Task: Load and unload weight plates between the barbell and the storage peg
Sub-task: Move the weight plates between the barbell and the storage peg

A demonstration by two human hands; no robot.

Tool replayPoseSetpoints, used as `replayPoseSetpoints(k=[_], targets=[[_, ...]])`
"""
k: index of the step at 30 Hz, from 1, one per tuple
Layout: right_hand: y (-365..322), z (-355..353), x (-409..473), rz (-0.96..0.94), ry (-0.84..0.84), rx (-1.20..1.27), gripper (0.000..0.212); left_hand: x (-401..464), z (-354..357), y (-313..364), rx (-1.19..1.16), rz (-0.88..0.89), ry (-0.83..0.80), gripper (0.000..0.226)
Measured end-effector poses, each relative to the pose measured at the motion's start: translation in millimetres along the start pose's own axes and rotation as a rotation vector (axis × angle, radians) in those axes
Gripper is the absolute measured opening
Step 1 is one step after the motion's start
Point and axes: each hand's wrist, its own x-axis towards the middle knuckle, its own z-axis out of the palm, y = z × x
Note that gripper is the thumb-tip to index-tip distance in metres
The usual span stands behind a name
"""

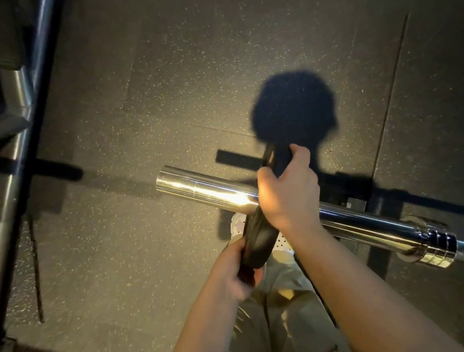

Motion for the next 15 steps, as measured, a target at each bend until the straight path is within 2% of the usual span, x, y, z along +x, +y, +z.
replayPoseSetpoints(k=[6, 10, 15], targets=[[-24.0, 18.1, 27.0, 0.069, -0.099, -0.036, 0.043, -13.8, -21.7, 12.1, -0.111, 0.048, 0.032, 0.028], [-47.7, 54.3, 14.2, -0.021, -0.116, -0.089, 0.041, -18.3, -35.4, 40.1, -0.115, 0.091, 0.076, 0.026], [-52.2, 52.1, 10.2, -0.041, -0.109, -0.133, 0.045, -16.0, -32.9, 43.2, -0.044, 0.084, 0.104, 0.027]])
